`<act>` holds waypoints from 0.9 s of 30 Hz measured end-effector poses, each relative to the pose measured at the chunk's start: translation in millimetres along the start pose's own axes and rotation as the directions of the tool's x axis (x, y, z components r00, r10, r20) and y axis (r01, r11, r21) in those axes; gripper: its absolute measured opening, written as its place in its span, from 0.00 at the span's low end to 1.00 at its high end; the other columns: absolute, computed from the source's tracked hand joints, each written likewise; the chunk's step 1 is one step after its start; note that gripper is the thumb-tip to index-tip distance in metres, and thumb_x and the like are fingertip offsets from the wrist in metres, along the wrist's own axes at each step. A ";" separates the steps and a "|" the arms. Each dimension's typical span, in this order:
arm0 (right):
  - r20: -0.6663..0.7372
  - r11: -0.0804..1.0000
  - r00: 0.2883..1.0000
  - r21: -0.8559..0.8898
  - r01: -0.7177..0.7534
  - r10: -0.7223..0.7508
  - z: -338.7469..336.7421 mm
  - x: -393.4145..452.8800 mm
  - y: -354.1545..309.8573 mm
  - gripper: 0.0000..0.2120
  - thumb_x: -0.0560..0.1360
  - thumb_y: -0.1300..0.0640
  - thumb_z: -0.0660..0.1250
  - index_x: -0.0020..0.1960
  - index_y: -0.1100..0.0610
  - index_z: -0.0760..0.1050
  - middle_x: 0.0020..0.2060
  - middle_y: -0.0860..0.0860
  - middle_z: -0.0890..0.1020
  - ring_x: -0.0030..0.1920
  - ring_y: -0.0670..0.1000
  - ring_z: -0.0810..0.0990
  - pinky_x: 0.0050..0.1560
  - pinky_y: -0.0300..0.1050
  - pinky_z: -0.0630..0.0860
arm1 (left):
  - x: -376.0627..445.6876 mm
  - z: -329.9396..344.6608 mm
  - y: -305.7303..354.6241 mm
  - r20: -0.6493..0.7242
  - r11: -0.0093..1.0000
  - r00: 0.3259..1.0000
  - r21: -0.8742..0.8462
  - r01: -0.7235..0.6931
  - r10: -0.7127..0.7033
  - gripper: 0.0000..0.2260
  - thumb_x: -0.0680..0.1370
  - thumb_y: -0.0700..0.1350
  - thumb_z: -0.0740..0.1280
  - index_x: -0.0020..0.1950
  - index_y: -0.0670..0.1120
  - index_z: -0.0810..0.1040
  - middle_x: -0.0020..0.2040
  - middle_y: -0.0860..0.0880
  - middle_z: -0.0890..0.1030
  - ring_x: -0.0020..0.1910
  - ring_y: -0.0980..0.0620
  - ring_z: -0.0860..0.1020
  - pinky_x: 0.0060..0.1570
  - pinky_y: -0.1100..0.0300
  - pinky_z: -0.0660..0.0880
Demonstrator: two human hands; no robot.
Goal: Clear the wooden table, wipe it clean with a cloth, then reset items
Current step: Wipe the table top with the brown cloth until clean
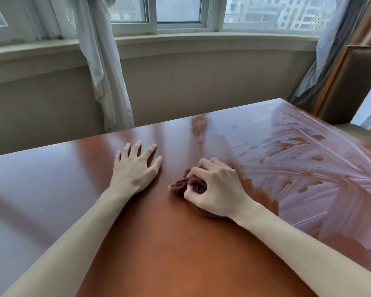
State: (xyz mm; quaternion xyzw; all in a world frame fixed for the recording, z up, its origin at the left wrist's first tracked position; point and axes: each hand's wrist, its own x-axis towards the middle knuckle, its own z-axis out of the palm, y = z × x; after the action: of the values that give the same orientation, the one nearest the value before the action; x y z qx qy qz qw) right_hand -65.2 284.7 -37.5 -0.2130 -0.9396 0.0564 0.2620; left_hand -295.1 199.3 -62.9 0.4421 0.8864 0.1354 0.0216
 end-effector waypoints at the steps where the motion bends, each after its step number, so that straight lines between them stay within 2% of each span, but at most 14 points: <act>1: 0.017 0.998 0.999 -0.033 -0.049 0.050 12.2 29.4 12.6 0.12 0.70 0.40 0.66 0.44 0.47 0.81 0.41 0.44 0.78 0.45 0.52 0.76 0.43 0.45 0.75 | 0.4 1.1 -0.5 -0.008 1.000 1.000 -0.002 -0.001 0.001 0.26 0.81 0.66 0.51 0.79 0.65 0.59 0.82 0.48 0.56 0.80 0.44 0.51 0.78 0.45 0.46; 4: 0.021 0.980 0.983 -0.073 -0.183 0.185 55.7 127.2 55.8 0.13 0.72 0.39 0.67 0.43 0.48 0.78 0.43 0.47 0.78 0.49 0.55 0.77 0.43 0.46 0.67 | 2.6 3.2 -2.9 -0.023 1.000 1.000 0.002 0.004 -0.004 0.27 0.80 0.68 0.49 0.79 0.66 0.58 0.82 0.50 0.56 0.81 0.46 0.50 0.79 0.46 0.46; 8: -0.014 0.951 0.955 -0.093 -0.296 0.296 102.4 232.7 101.3 0.16 0.73 0.39 0.66 0.52 0.48 0.83 0.49 0.51 0.80 0.55 0.60 0.78 0.51 0.50 0.70 | 4.4 6.5 -3.9 -0.051 1.000 0.999 0.026 0.015 -0.014 0.31 0.76 0.70 0.44 0.78 0.67 0.57 0.81 0.52 0.56 0.80 0.48 0.50 0.79 0.47 0.47; 12: 0.002 0.926 0.935 -0.140 -0.350 0.354 111.9 260.1 112.1 0.19 0.75 0.37 0.65 0.54 0.50 0.82 0.51 0.52 0.80 0.57 0.62 0.77 0.52 0.52 0.70 | 3.4 4.9 -2.8 -0.045 1.000 0.999 0.023 0.020 -0.019 0.29 0.76 0.70 0.45 0.78 0.68 0.57 0.81 0.53 0.56 0.80 0.48 0.50 0.79 0.48 0.46; 15: 0.001 0.940 0.948 -0.126 -0.317 0.319 90.5 215.2 92.7 0.21 0.74 0.34 0.65 0.52 0.50 0.81 0.51 0.52 0.79 0.56 0.61 0.77 0.49 0.51 0.70 | 2.3 1.0 -0.3 -0.015 0.999 0.999 0.020 0.029 -0.029 0.30 0.76 0.69 0.45 0.78 0.67 0.57 0.82 0.51 0.56 0.81 0.47 0.49 0.79 0.47 0.46; 20: 0.022 0.971 0.974 -0.085 -0.221 0.224 31.3 70.5 31.5 0.16 0.73 0.37 0.64 0.48 0.47 0.81 0.46 0.47 0.79 0.51 0.56 0.78 0.47 0.48 0.72 | -2.0 -3.7 3.4 0.012 1.000 1.000 0.015 0.014 -0.015 0.26 0.81 0.66 0.52 0.79 0.65 0.60 0.81 0.48 0.57 0.80 0.44 0.52 0.78 0.45 0.46; 24: -0.034 0.998 0.997 -0.022 -0.063 0.062 -13.0 -42.5 -15.7 0.12 0.71 0.41 0.67 0.47 0.46 0.82 0.44 0.44 0.79 0.47 0.52 0.77 0.47 0.45 0.73 | -4.1 -5.7 3.6 0.014 1.000 1.000 0.019 -0.003 0.003 0.26 0.81 0.65 0.53 0.79 0.63 0.61 0.81 0.46 0.58 0.79 0.41 0.55 0.77 0.45 0.48; 27: -0.038 1.000 0.999 -0.003 -0.030 0.029 -17.0 -52.1 -18.2 0.11 0.71 0.41 0.67 0.46 0.46 0.82 0.43 0.44 0.79 0.46 0.51 0.77 0.47 0.44 0.75 | -3.2 -4.2 2.1 0.017 1.000 1.000 0.021 -0.001 0.000 0.26 0.81 0.65 0.53 0.79 0.63 0.61 0.81 0.45 0.58 0.79 0.41 0.55 0.77 0.45 0.48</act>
State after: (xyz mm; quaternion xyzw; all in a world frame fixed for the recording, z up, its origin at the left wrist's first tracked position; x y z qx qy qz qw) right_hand -23.0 245.7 -43.3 -0.2283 -0.9313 0.0548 0.2783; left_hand -292.2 197.0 -58.7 0.4436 0.8875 0.1224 0.0243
